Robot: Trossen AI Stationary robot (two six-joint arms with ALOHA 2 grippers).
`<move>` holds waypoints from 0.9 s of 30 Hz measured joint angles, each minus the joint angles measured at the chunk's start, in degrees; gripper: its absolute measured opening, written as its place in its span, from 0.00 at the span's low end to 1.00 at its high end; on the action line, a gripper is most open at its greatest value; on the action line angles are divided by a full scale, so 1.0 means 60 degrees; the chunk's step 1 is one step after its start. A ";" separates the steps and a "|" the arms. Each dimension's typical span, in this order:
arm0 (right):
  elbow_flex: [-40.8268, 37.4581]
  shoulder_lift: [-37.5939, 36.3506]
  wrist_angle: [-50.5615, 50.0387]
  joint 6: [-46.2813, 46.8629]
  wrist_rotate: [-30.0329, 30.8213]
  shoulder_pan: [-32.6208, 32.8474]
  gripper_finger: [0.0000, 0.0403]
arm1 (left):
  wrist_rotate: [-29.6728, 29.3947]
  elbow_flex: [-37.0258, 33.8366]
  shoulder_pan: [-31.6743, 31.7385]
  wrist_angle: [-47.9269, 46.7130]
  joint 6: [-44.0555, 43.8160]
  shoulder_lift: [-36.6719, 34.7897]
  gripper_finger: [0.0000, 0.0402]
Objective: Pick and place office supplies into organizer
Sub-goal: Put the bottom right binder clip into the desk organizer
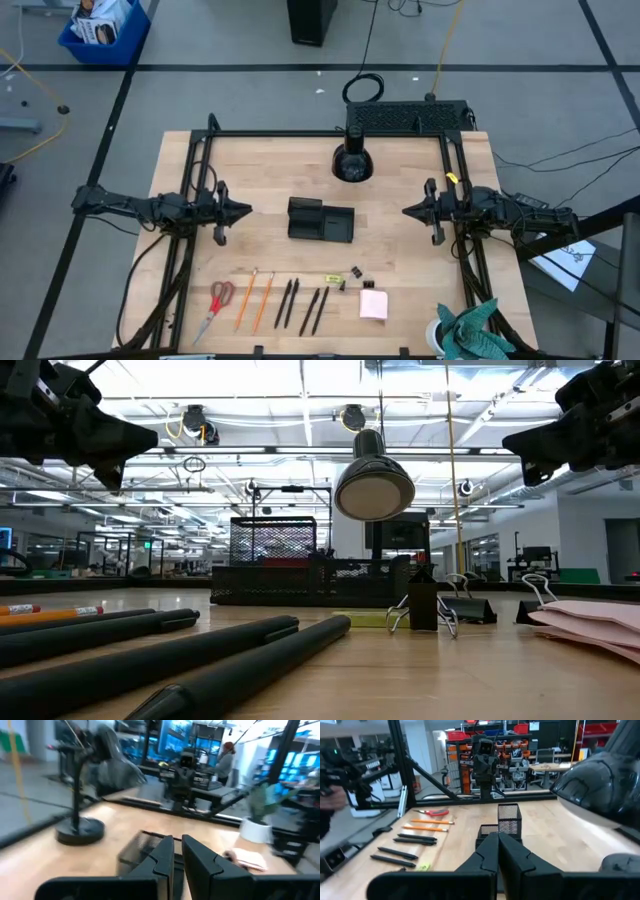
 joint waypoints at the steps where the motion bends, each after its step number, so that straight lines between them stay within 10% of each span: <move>1: 0.0000 -0.0002 0.0000 0.0221 -0.0001 0.0000 0.00 | -0.0199 0.0000 0.0017 0.0100 0.0281 0.0000 0.10; 27: 0.0000 0.0044 -0.0063 0.0627 0.0507 0.0004 0.00 | -0.1050 0.0000 0.0094 0.0035 0.2052 0.0000 0.10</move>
